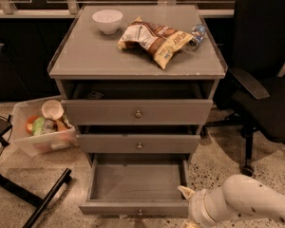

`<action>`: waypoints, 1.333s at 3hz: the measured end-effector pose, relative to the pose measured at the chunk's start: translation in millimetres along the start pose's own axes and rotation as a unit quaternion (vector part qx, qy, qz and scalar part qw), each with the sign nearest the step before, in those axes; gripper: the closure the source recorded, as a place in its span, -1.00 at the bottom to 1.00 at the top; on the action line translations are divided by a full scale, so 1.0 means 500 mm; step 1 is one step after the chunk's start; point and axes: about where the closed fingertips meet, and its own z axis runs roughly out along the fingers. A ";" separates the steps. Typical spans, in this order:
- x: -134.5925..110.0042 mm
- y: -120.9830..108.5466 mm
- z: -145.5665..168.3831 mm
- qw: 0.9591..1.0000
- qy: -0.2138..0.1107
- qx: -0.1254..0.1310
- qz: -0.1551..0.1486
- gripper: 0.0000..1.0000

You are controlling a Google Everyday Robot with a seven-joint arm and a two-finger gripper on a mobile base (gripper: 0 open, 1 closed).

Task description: Close bottom drawer

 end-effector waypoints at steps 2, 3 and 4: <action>0.112 -0.087 0.161 0.997 -0.005 -0.021 0.069 -0.62; 0.180 -0.121 0.269 0.994 -0.004 -0.036 0.099 -0.16; 0.234 -0.146 0.359 0.991 0.001 -0.054 0.123 0.31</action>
Offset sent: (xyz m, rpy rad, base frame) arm 0.0539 -0.0159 -0.1888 0.0489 0.1955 -0.1567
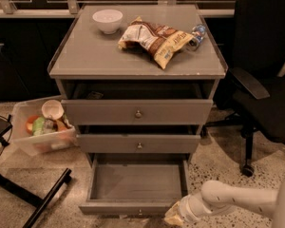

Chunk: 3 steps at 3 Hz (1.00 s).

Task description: Close bottom drawer

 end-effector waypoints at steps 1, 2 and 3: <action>0.026 -0.047 0.069 1.000 -0.002 -0.003 0.014 0.77; 0.039 -0.091 0.114 1.000 -0.006 0.004 0.022 1.00; 0.045 -0.132 0.149 1.000 -0.014 0.016 0.023 0.62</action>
Offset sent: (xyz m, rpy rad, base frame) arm 0.0515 -0.0004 -0.1017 0.0013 0.0039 -0.0738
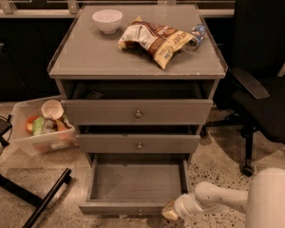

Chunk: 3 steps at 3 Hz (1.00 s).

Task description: Close bottom drawer

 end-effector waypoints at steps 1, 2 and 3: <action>-0.003 -0.037 0.029 1.000 -0.005 0.009 -0.007 0.16; -0.017 -0.065 0.037 0.999 -0.018 0.019 -0.019 -0.31; -0.046 -0.085 0.030 0.998 -0.034 0.035 -0.041 -0.77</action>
Offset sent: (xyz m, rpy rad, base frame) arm 0.0551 -0.0013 -0.0219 0.0121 -0.1187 -0.0039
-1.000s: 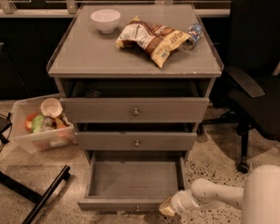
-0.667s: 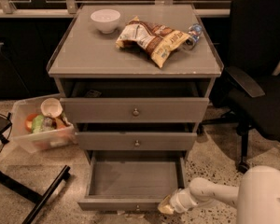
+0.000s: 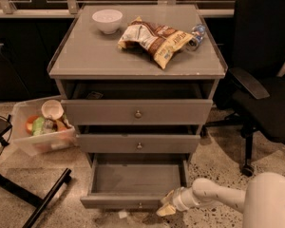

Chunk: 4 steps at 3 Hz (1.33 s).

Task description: Close bottom drawer

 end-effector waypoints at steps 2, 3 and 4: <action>-0.059 -0.027 0.012 0.999 -0.025 0.009 -0.036 -1.00; -0.059 -0.027 0.012 0.999 -0.025 0.009 -0.036 -1.00; -0.052 -0.025 0.005 0.999 -0.026 0.033 -0.017 -1.00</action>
Offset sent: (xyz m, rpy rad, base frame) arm 0.0594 0.0318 0.0236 0.0512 -0.1665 0.0728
